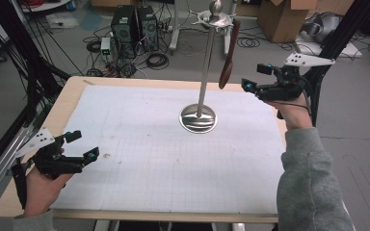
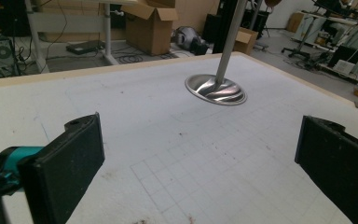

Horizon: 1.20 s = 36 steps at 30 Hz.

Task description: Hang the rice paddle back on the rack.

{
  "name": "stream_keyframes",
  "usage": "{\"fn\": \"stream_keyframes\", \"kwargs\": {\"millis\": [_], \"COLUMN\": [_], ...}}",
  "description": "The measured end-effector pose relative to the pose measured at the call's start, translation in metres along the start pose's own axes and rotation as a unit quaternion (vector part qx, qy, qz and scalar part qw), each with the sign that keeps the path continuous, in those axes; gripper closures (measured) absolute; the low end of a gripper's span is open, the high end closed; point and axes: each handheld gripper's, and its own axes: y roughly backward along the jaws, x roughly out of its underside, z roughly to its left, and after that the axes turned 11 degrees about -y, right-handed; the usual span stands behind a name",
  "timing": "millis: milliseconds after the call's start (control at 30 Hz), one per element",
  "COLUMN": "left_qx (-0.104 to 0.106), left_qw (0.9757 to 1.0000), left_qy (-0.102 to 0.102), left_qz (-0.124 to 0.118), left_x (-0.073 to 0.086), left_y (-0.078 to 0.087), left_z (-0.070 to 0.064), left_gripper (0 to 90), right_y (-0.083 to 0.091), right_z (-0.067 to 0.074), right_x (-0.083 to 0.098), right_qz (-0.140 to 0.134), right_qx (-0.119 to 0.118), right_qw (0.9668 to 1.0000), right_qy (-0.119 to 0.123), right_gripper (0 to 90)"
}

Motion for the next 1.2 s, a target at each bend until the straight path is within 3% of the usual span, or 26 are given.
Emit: {"fn": "stream_keyframes", "kwargs": {"millis": [800, 1200], "left_qx": [-0.011, -0.02], "left_qw": [0.9999, 0.9997], "left_qy": [-0.001, 0.0], "left_qz": [-0.013, -0.012], "left_x": [-0.004, -0.001], "left_y": [0.004, 0.002], "left_z": [0.001, 0.002], "left_gripper": [1.7, 1.8], "right_y": [0.009, 0.019], "right_z": [0.012, 0.009], "right_x": [0.057, 0.09], "right_qz": [0.012, 0.01], "right_qx": [0.014, 0.035], "right_qw": [0.9998, 0.9993], "right_qy": [0.006, -0.003], "right_gripper": [9.5, 9.5]}}
